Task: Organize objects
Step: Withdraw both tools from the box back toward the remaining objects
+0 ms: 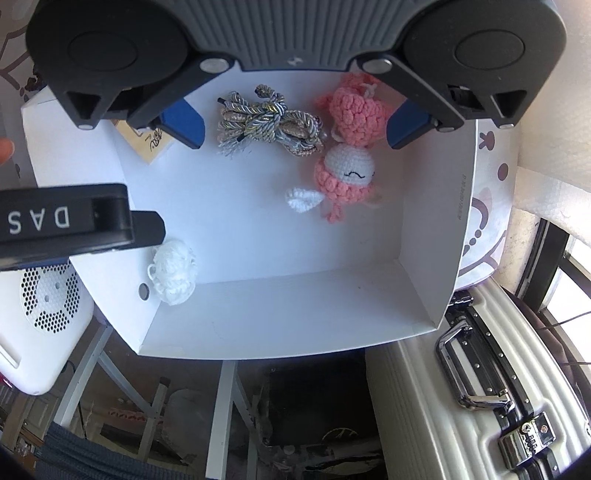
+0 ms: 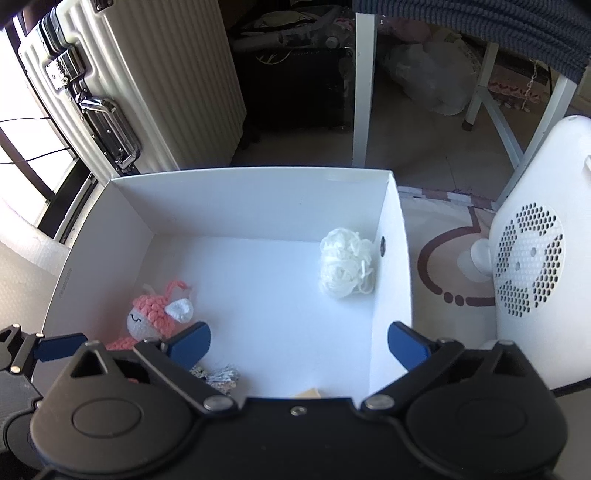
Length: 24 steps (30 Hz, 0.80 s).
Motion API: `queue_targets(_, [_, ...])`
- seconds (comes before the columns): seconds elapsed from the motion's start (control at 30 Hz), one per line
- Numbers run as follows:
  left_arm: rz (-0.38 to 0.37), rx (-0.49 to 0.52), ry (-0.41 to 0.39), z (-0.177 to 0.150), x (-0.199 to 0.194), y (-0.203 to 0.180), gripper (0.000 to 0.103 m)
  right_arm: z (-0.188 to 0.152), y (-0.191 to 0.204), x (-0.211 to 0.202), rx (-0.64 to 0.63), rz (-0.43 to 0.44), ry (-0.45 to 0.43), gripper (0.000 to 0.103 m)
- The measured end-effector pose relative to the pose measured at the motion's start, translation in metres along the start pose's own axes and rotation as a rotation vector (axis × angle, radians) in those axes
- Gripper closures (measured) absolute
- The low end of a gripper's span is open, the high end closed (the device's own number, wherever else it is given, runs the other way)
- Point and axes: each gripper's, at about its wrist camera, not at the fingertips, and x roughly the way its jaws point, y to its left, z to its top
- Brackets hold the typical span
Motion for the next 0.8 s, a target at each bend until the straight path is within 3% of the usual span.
queue_targets(0.43, [0.025, -0.023, -0.093, -0.005, -0.058, 0.02, 0.0, -0.011, 0.007, -0.065, -0.032, -0.019, -0.093, 0.0])
queue_targets(0.8, [0.033, -0.011, -0.186, -0.037, -0.123, 0.02, 0.0, -0.04, 0.012, -0.122, -0.053, -0.037, -0.168, 0.0])
